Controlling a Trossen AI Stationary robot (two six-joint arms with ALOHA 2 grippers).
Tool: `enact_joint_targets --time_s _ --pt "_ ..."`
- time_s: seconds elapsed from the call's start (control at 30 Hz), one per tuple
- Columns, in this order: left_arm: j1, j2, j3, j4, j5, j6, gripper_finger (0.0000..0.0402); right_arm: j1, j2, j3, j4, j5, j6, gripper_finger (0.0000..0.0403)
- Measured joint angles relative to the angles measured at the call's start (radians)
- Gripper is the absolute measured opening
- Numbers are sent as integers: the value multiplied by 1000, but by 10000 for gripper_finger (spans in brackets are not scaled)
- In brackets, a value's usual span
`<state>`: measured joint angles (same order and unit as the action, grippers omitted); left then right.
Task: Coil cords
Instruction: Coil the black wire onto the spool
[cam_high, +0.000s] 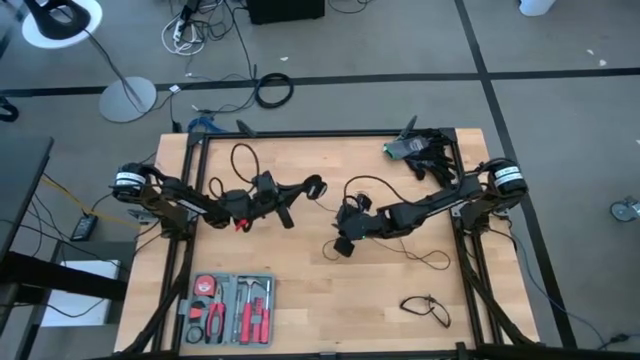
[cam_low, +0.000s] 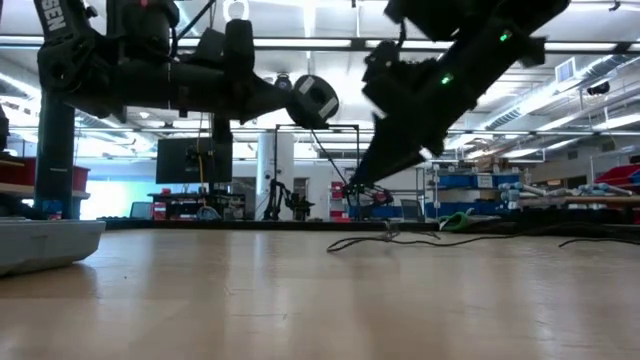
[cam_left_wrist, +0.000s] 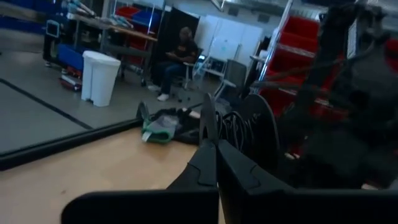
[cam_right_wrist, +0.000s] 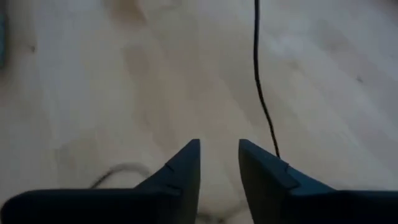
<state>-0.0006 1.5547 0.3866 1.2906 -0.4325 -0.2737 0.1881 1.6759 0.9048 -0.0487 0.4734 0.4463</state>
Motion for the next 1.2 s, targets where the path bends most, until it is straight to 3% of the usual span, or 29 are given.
enact_joint_targets --time_s 0.23,0.4,0.5,0.57,0.67,0.73,0.9,1.0,1.2 --pt "0 0 -30 9 1 -23 0 70 -171 -2 -297 131 98 112" --pt "0 1 -29 7 -1 -26 0 184 -357 -53 -546 249 264 95" --pt "0 12 -16 24 -1 -26 0 279 -470 -149 -537 351 367 86" --pt "0 33 9 36 -2 -17 0 335 -531 -252 -428 478 421 82" --pt "0 66 39 60 1 5 0 370 -554 -438 -48 643 446 79" --pt "1 79 58 71 7 14 0 342 -516 -552 273 632 395 79" --pt "1 82 79 87 6 64 0 225 -322 -663 882 419 208 82" --pt "1 79 81 114 0 77 0 158 -211 -639 1025 391 79 83" --pt "1 80 79 113 -4 82 0 59 -22 -507 1024 274 -126 87"
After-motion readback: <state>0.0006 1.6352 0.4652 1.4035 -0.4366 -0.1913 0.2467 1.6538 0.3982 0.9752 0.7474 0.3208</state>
